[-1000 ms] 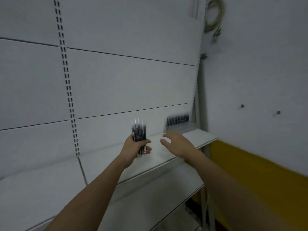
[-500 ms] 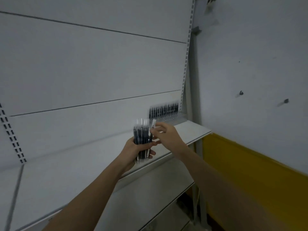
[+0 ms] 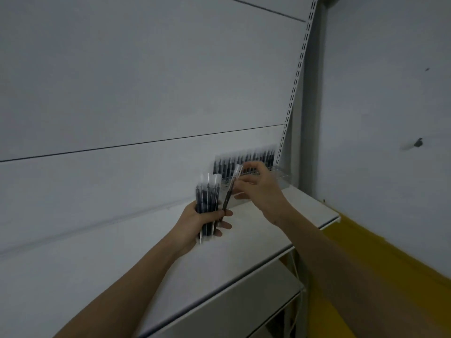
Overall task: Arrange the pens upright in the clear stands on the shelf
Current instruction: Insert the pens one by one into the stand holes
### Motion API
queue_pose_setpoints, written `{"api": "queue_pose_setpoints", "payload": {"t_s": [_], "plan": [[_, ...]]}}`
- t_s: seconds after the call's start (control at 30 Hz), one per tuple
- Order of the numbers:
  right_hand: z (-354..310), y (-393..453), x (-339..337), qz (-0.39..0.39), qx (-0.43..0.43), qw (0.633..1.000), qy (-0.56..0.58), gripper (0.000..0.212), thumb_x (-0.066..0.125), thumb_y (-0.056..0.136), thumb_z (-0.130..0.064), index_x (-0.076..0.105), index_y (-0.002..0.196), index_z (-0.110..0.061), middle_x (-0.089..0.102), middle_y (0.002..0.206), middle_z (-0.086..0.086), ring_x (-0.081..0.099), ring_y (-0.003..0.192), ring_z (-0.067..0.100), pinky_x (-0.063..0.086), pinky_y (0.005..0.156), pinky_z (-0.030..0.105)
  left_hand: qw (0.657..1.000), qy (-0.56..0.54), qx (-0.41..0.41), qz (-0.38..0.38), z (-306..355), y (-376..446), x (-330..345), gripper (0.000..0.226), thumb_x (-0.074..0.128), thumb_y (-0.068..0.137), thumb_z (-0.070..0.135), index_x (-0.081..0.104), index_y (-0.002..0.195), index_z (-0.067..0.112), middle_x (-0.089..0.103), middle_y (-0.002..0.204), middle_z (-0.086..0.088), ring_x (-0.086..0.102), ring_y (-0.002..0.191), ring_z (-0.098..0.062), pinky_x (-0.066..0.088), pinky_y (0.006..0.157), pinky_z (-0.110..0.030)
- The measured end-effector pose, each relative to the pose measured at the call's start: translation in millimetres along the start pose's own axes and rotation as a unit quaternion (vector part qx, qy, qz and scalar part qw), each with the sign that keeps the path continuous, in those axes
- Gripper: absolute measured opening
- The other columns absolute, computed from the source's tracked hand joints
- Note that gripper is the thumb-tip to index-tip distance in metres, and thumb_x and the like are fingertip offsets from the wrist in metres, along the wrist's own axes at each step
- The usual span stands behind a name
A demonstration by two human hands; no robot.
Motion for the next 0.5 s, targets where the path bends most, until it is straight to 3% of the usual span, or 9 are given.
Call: {"api": "queue_pose_setpoints", "payload": {"t_s": [0.13, 0.23, 0.3, 0.4, 0.5], "plan": [[-4, 49, -7, -0.037, -0.071, 0.996, -0.029, 0.042, 0.064, 0.093, -0.002, 0.052, 0.129, -0.02, 0.069, 0.084, 0.011, 0.07, 0.072, 0.016, 0.06, 0.073, 0.029, 0.997, -0.025, 0.007, 0.074, -3, 33, -7, 0.022, 0.061, 0.091, -0.003, 0.057, 0.113, 0.002, 0.073, 0.106, -0.02, 0.072, 0.076, -0.032, 0.056, 0.056, -0.033], [-5, 87, -11, -0.024, -0.137, 0.988, -0.064, 0.036, 0.063, 0.095, -0.007, 0.054, 0.126, -0.023, 0.068, 0.092, 0.014, 0.071, 0.076, 0.026, 0.062, 0.071, 0.038, 0.989, -0.032, 0.023, 0.142, -6, 47, -13, 0.02, 0.061, 0.091, -0.005, 0.057, 0.108, 0.004, 0.072, 0.106, -0.021, 0.069, 0.07, -0.031, 0.056, 0.056, -0.033], [-1, 108, -11, -0.031, -0.181, 0.979, -0.093, 0.035, 0.062, 0.095, -0.009, 0.054, 0.126, -0.024, 0.064, 0.091, 0.006, 0.068, 0.074, 0.028, 0.058, 0.063, 0.035, 0.981, -0.034, 0.033, 0.191, -8, 52, -14, 0.02, 0.061, 0.091, -0.005, 0.057, 0.109, 0.003, 0.072, 0.1, -0.019, 0.069, 0.066, -0.029, 0.056, 0.055, -0.033], [12, 130, -8, -0.071, -0.221, 0.966, -0.112, 0.036, 0.061, 0.096, -0.008, 0.053, 0.127, -0.023, 0.06, 0.09, -0.009, 0.063, 0.065, 0.017, 0.051, 0.053, 0.022, 0.965, -0.047, 0.04, 0.256, -14, 57, -9, 0.025, 0.061, 0.09, -0.007, 0.055, 0.112, 0.001, 0.073, 0.091, -0.015, 0.068, 0.062, -0.028, 0.057, 0.055, -0.034], [24, 148, -5, -0.097, -0.256, 0.955, -0.117, 0.035, 0.06, 0.095, -0.009, 0.054, 0.127, -0.022, 0.057, 0.094, -0.017, 0.059, 0.062, 0.004, 0.047, 0.056, 0.017, 0.948, -0.065, 0.045, 0.309, -21, 57, -1, 0.024, 0.06, 0.09, -0.008, 0.055, 0.112, -0.001, 0.07, 0.088, -0.015, 0.067, 0.06, -0.029, 0.056, 0.054, -0.034]]}}
Point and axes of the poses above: each hand's wrist, its own y-axis towards the middle knuckle, its own x-axis out of the palm, z = x × y, the point moved 3 cm from there along y, towards the middle knuckle
